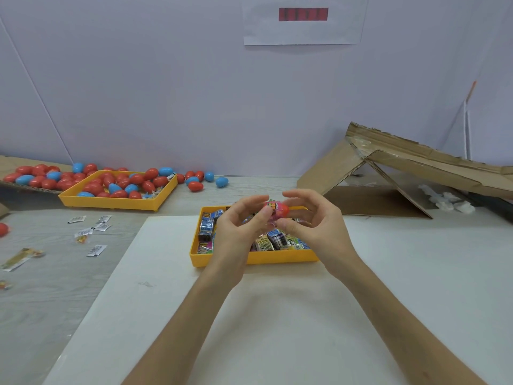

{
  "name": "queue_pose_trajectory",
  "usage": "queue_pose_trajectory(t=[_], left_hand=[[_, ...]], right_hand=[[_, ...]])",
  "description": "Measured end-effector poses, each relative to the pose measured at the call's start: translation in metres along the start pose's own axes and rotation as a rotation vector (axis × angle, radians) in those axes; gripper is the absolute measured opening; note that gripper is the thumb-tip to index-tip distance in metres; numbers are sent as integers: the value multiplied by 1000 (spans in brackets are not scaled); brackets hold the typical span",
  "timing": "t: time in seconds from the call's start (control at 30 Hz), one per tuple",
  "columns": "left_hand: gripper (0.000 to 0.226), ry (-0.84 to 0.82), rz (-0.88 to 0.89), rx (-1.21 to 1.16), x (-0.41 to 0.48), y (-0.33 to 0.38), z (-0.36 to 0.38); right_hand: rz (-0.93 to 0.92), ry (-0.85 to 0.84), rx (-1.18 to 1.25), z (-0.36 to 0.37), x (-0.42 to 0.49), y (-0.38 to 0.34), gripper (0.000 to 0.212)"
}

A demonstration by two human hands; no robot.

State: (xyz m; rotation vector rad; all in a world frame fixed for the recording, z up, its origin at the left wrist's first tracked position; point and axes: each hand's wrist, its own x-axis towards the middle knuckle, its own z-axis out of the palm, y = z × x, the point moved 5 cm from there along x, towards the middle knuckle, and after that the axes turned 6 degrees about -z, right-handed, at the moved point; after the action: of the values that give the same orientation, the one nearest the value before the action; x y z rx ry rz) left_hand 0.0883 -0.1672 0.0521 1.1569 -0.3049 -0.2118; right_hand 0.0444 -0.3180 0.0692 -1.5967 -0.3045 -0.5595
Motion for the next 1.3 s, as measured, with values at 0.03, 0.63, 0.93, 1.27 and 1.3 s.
queue_pose_trajectory(t=[0.03,0.63,0.93,1.27,1.3], left_hand=[[26,-1,0,-24,0,1,0],[25,-72,-88,-207,-3,-1,5],[28,-101,-57,-103,-5,6,7],[25,-102,-30,-55,-2,7,4],[28,-105,-29,-47,-3,7,4]], right_hand=[[6,5,9,-1,0,0,38],[-72,29,31,-2,1,-1,17],[-39,35,63,-2,-1,-2,17],[5,24,95,-1,0,1,19],[18,25,109,-1,0,2,20]])
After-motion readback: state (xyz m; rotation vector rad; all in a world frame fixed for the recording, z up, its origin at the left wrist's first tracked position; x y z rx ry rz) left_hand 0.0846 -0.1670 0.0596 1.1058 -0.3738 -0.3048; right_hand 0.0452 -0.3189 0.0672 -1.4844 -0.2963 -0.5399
